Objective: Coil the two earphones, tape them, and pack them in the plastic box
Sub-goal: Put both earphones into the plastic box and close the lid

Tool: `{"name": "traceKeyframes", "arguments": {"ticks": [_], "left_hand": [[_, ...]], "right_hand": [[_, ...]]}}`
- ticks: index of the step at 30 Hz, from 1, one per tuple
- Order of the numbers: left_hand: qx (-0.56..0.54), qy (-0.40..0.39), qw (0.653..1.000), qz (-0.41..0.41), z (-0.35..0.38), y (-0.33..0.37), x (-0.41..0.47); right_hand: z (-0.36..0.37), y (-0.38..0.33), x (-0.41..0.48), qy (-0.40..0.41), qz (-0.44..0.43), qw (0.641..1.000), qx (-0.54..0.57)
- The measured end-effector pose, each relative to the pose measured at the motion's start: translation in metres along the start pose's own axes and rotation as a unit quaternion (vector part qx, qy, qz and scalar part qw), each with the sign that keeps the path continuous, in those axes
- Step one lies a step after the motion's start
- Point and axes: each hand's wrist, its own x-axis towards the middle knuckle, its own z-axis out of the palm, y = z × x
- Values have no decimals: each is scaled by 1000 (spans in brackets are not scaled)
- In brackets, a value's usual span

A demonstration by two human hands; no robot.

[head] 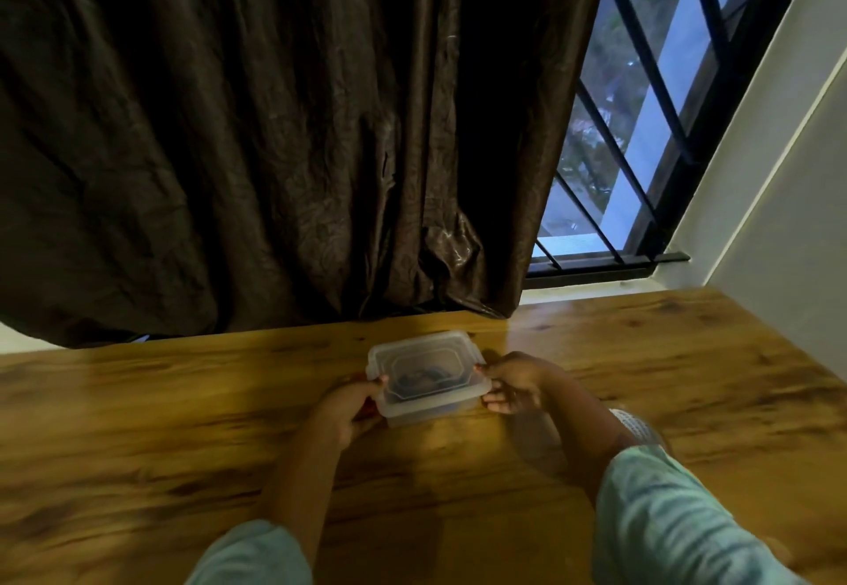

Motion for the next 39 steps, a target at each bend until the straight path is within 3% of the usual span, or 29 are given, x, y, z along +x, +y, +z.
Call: {"name": "traceKeyframes", "arguments": {"ticks": [9, 13, 16, 20, 24, 28, 33, 37, 39], "left_hand": [[13, 28, 998, 48, 14, -2, 0], [32, 51, 996, 70, 14, -6, 5], [92, 87, 987, 97, 13, -12, 13], [219, 146, 946, 187, 18, -14, -2], [359, 178, 882, 246, 21, -15, -7], [421, 197, 842, 274, 23, -19, -10], [462, 226, 816, 262, 28, -21, -22], [466, 202, 822, 258, 24, -26, -17], [476, 235, 796, 289, 27, -29, -19]], "right_hand": [[-4, 3, 1, -27, 17, 998, 47], [-1, 0, -3, 43, -66, 995, -55], [7, 3, 3, 108, -138, 972, -154], [12, 9, 7, 178, -153, 948, -212], [18, 8, 1, 191, -181, 928, -265], [23, 10, 1, 208, -198, 913, -291], [26, 10, -5, 214, -197, 904, -314], [25, 9, -17, 191, -208, 894, -347], [21, 14, -24, 203, -231, 886, -348]]}}
